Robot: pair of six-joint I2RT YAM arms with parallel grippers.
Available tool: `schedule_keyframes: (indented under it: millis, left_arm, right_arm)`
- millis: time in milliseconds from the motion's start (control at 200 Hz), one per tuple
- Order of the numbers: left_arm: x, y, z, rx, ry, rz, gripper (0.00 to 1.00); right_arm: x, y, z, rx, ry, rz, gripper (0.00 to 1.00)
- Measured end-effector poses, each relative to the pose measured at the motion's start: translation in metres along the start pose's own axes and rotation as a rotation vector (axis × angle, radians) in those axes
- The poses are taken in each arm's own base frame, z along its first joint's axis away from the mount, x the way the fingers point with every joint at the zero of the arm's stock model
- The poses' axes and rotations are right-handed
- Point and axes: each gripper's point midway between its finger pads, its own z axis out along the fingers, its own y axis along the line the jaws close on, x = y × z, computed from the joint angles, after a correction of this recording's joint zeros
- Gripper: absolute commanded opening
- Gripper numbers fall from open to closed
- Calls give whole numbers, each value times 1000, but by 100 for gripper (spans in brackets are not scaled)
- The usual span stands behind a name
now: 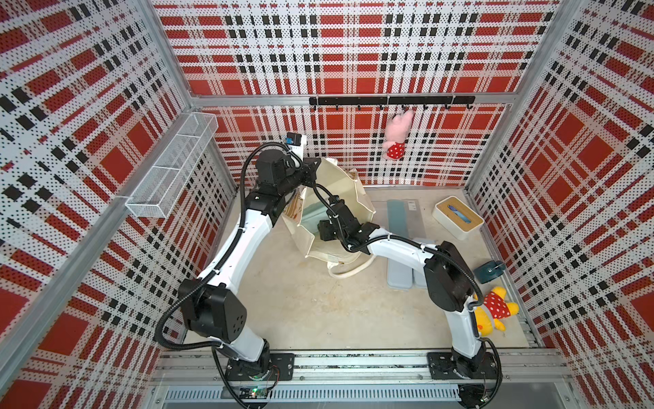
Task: Take out the pencil case from the canvas bag
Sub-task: Pick up the pencil case from the canvas bag.
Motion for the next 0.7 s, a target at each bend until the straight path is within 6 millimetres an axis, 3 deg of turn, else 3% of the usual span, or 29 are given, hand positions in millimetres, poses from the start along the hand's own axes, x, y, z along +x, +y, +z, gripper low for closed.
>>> schedule_keyframes:
  millis: [110,296,441,701]
  left_arm:
    - [-6,-13,-8,12,-22,7,0]
    - [-13,-23,-19,15,-49,3,0]
    - [-11,-23,-19,5,-58,-3,0]
    - [-6,-25,-19,2,-50,-21,0]
  right_arm:
    - [-8,-9,8,8,-2,144,71]
    - [-18,-29,13,13,-30,420,100]
    - [-12,-45,17,32,-17,599,100]
    - [-12,-49,20,7,-11,769,100]
